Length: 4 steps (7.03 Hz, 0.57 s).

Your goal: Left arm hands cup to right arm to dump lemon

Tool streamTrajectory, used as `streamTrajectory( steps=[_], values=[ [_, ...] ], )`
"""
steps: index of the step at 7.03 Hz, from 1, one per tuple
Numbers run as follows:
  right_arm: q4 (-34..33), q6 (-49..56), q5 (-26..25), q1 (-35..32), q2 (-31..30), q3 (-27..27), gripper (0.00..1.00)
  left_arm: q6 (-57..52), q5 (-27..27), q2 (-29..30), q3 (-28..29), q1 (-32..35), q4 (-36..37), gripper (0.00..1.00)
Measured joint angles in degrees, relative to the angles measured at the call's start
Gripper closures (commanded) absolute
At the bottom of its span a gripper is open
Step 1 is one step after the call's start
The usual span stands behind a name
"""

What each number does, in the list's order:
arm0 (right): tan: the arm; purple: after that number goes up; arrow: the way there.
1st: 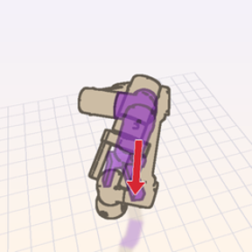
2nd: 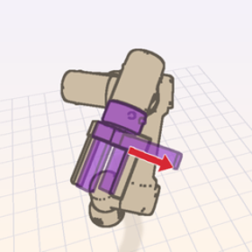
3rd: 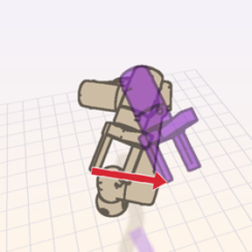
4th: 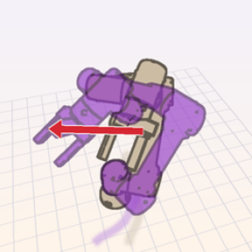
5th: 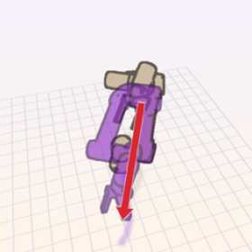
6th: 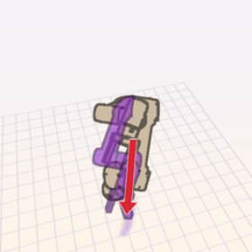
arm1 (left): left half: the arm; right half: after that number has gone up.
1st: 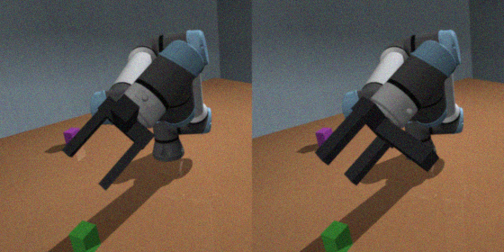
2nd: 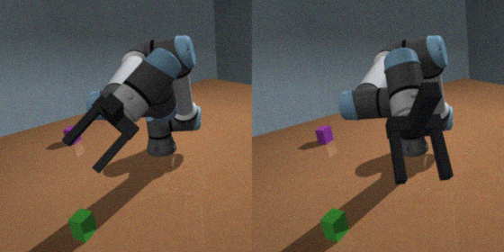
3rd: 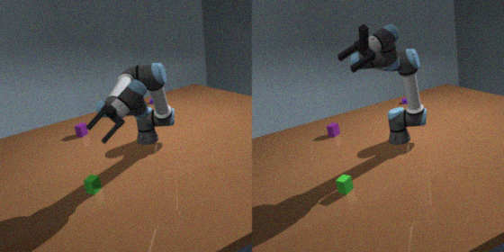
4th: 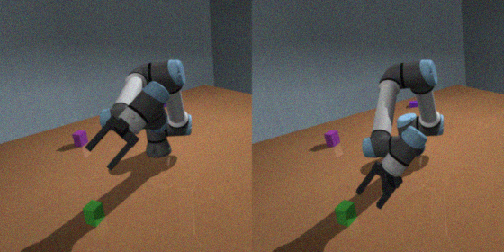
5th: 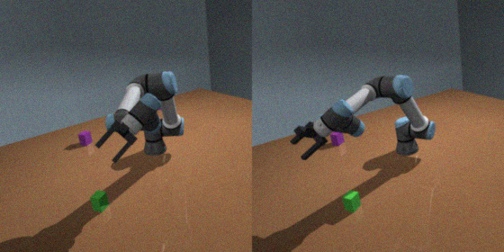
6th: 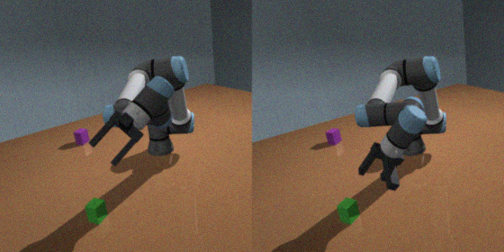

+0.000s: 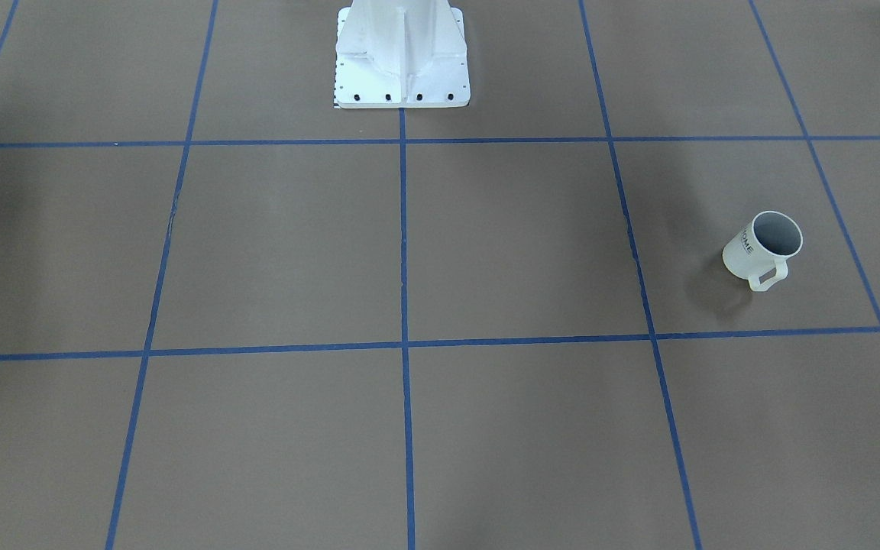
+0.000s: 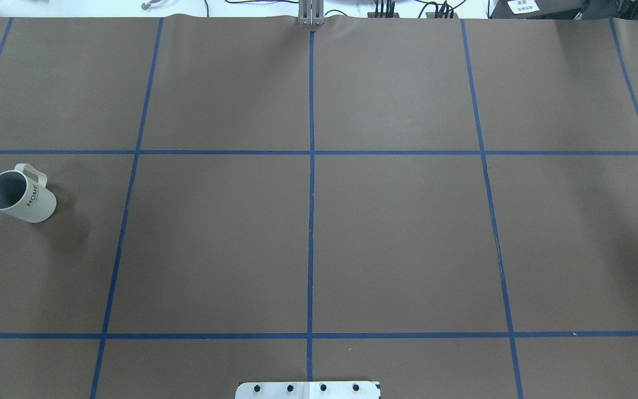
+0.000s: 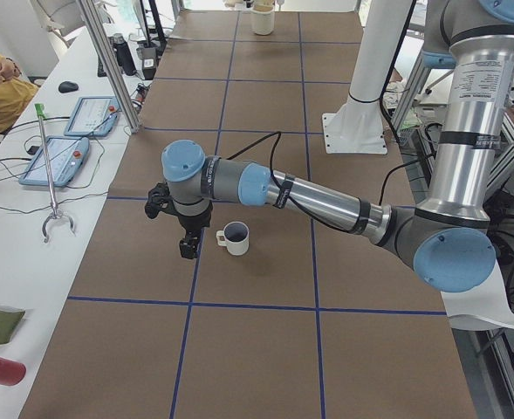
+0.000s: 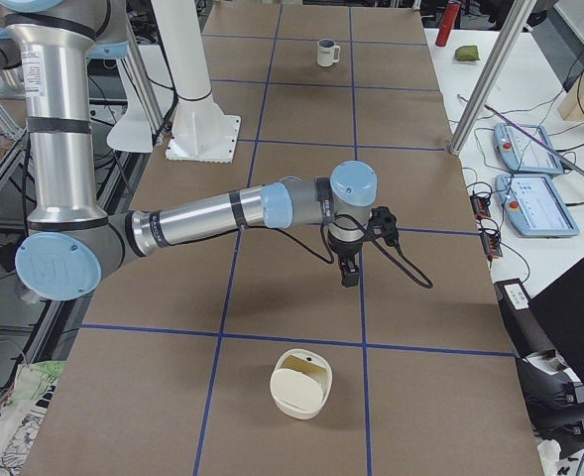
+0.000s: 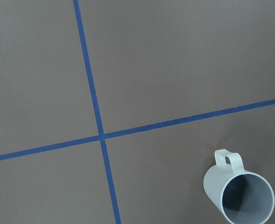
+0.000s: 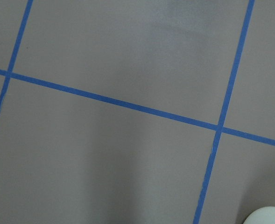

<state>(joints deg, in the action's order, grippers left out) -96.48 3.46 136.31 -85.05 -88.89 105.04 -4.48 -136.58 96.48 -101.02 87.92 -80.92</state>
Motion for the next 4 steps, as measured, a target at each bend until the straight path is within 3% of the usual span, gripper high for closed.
streamTrajectory(
  steps=[4],
  values=[
    [0.0,0.0,0.0,0.0,0.0,0.3,0.00,-0.1,-1.3,0.0,-0.2,0.0,-0.3,0.00]
  ],
)
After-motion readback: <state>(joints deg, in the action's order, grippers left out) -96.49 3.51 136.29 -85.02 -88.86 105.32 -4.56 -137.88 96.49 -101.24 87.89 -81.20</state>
